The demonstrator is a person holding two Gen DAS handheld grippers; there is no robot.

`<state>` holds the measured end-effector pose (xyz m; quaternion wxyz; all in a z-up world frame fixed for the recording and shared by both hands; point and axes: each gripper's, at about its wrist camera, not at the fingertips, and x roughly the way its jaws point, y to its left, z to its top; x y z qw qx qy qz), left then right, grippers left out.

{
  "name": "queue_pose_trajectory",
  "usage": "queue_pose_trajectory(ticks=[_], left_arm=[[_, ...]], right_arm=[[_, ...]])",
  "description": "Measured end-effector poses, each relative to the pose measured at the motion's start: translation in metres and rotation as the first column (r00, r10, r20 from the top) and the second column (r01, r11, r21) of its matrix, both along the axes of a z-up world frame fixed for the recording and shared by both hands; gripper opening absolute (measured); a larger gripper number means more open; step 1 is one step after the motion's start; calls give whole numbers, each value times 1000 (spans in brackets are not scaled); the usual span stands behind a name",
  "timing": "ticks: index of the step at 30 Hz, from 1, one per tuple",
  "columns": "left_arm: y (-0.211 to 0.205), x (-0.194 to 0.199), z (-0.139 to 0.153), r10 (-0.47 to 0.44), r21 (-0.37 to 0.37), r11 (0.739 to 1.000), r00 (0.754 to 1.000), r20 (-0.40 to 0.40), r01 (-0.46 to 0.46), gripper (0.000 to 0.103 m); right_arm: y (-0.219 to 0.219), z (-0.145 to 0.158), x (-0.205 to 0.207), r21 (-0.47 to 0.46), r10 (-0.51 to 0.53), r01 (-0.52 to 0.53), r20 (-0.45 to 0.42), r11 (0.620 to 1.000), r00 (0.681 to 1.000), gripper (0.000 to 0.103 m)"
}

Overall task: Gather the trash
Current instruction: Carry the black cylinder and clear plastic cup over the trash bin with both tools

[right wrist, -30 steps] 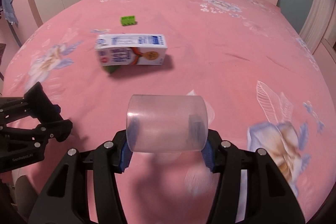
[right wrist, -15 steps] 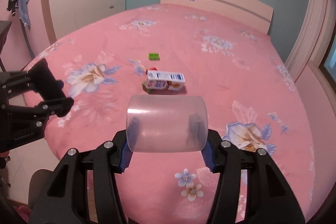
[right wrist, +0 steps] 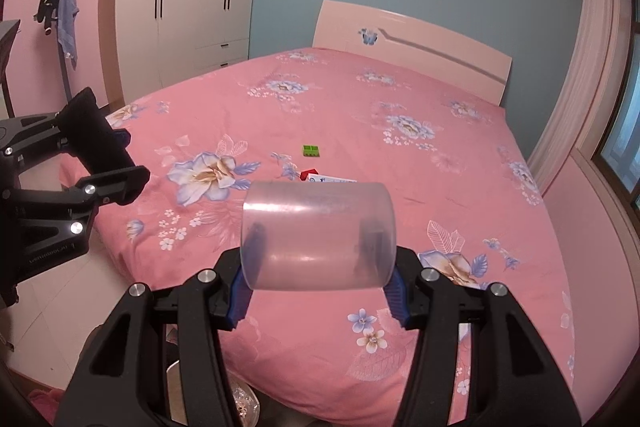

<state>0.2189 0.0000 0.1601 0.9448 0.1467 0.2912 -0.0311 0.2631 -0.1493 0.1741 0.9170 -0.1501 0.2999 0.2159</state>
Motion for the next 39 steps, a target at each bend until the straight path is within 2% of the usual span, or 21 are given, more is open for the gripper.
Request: queue_pose_trajectory(ticks=[3,10,19,28,39], left_arm=[[-4,-13,5,-16,20,1000,1000,22,15,41],[-7,-27,-1,-46,41,998,999,12,46,41],[-5,-37,-28,-67,57,996,997,-49,70,41],[-4,-41,-93,-87,46,994,977,-194,98,41],[-2,-47,-183,-102,5,994,917,-385,113,41]], right_arm=[[-1,3,-11,10,8,-8,2,1000,1000,55],[-6,-2,-30,21,29,-28,-17,999,999,55],[3,-35,-48,15,60,-59,-88,998,994,55],[14,-98,-59,-11,88,-92,-202,996,975,55],[22,-190,-63,-45,78,-101,-360,994,930,55]])
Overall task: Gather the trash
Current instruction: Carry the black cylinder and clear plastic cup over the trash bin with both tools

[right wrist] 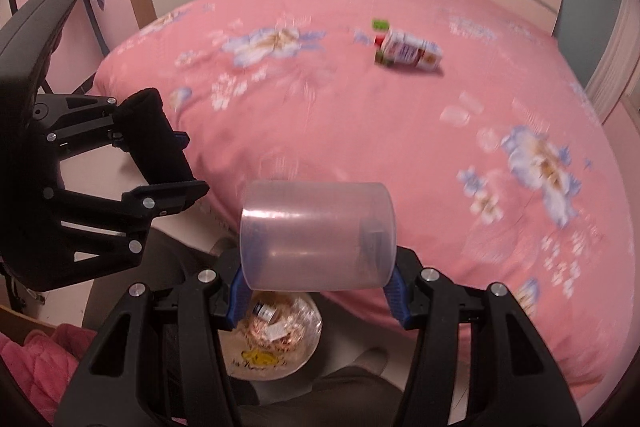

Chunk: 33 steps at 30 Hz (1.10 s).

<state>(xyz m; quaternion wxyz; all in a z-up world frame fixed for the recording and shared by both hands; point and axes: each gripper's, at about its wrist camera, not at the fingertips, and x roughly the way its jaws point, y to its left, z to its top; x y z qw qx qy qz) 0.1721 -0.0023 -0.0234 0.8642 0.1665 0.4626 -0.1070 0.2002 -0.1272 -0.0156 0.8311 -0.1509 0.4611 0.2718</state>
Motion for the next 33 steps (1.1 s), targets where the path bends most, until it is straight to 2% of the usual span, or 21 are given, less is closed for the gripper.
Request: queue_pose_trajectory(ticks=[7,16,23,33], left_arm=[[0,-4,-45,1,-13,1000,995,-99,-2,41],[0,-5,-116,7,-28,999,968,-252,-14,41],[3,-6,-173,26,-36,998,929,-370,-42,41],[10,-4,-254,86,-46,990,842,-532,-130,41]], right_arm=[[-1,-58,-6,-36,-6,2,-102,999,995,55],[5,-130,-16,-73,-9,-9,-241,997,970,55],[11,-187,-23,-105,-14,-23,-340,994,940,55],[26,-269,-29,-160,-29,-55,-480,986,877,55]])
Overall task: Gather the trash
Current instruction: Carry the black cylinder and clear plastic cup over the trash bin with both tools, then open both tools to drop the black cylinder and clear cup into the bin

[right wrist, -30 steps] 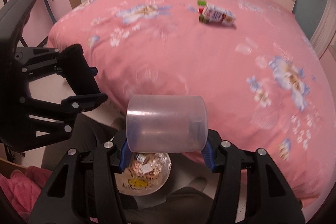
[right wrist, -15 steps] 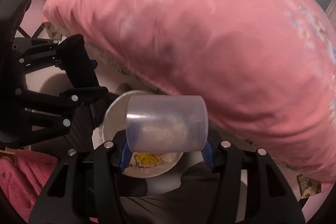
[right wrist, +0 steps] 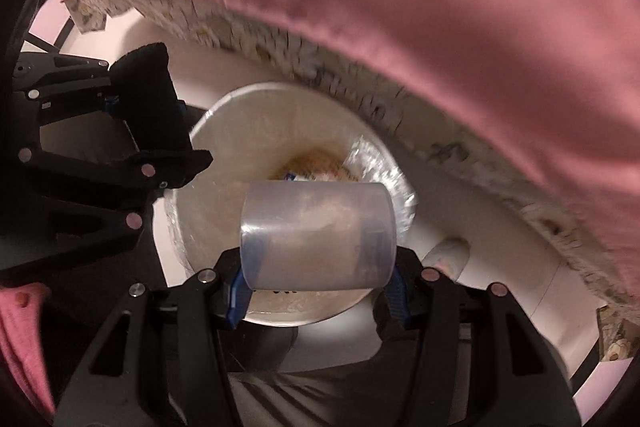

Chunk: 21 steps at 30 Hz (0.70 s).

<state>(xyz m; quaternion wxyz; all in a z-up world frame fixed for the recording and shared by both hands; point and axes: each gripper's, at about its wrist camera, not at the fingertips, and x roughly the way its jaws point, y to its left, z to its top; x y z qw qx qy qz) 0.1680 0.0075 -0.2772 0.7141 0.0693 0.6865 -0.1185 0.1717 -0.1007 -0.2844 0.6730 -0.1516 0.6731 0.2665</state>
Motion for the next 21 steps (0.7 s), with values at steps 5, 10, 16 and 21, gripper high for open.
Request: queue_pose_trajectory(ticks=[5,10,16,21], left_arm=[[10,5,-36,64,-1,998,994,-86,-65,41],[16,12,-68,133,-37,989,977,-169,-142,41],[16,17,-96,177,-51,980,957,-231,-193,41],[19,17,-113,211,-63,969,936,-283,-238,41]], right_arm=[[7,-36,-2,-40,-7,3,-87,999,996,55],[11,-64,-3,-64,-31,20,-171,998,985,55],[14,-95,-2,-108,-41,15,-241,994,970,55],[11,-113,4,-126,-88,56,-269,990,959,55]])
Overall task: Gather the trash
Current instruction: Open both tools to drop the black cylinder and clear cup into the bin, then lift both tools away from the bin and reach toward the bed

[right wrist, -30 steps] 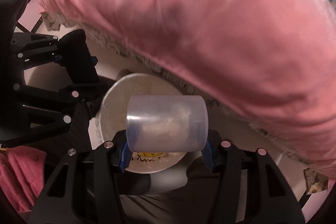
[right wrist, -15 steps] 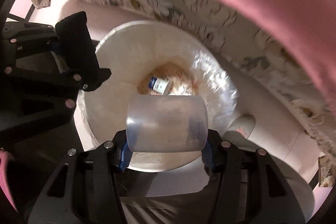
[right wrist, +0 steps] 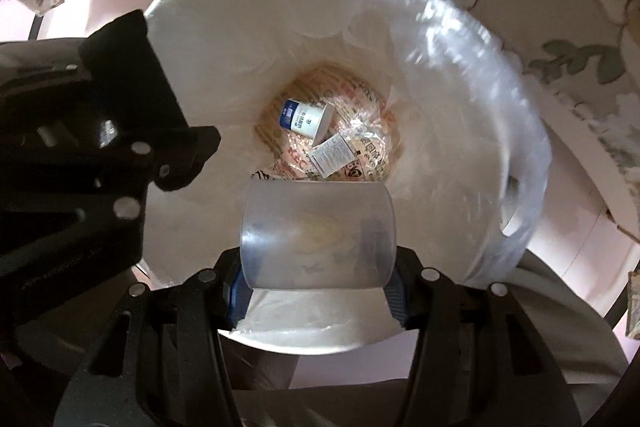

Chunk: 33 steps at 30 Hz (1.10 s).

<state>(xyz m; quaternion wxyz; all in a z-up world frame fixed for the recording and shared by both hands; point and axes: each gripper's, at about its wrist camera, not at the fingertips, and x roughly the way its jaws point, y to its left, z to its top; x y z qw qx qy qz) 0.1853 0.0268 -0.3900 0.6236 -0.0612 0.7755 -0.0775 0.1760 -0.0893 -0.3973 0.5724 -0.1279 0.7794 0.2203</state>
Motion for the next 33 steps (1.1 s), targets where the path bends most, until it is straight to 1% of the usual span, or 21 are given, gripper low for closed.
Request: queue_pose_trajectory(ticks=[6,9,11,17,22,25,27,29,31,33], left_arm=[[-2,-3,-19,11,-13,1000,999,-49,-12,42],[-3,-2,-21,17,-10,1000,999,-49,-18,45],[-2,-3,-21,19,-4,1000,999,-48,-19,50],[-1,-3,-19,21,2,1000,999,-38,-21,51],[3,-3,-1,10,3,1000,1000,-15,-10,51],[1,-6,17,-4,24,1000,1000,18,4,51],[3,-8,30,-23,50,999,998,55,20,51],[4,-9,43,-62,67,996,994,86,57,51],[5,-9,60,-111,118,988,984,136,96,51],[7,-8,76,-139,143,983,975,176,114,52]], right_arm=[[4,-10,-3,-5,-8,8,-22,1000,1000,55],[5,-14,-5,-30,-1,0,-26,1000,1000,57],[4,-15,-4,-28,-8,7,-28,1000,1000,58],[0,-11,-3,-18,-29,28,-20,999,999,59],[0,2,-5,0,-20,20,-2,1000,1000,59],[-1,12,-8,19,-5,5,15,1000,1000,59],[-1,25,-8,34,1,-2,31,999,1000,59],[-4,41,-6,44,7,-10,58,999,998,59],[-7,54,-5,49,13,-17,82,999,997,59],[-9,69,-5,51,17,-22,103,998,995,59]])
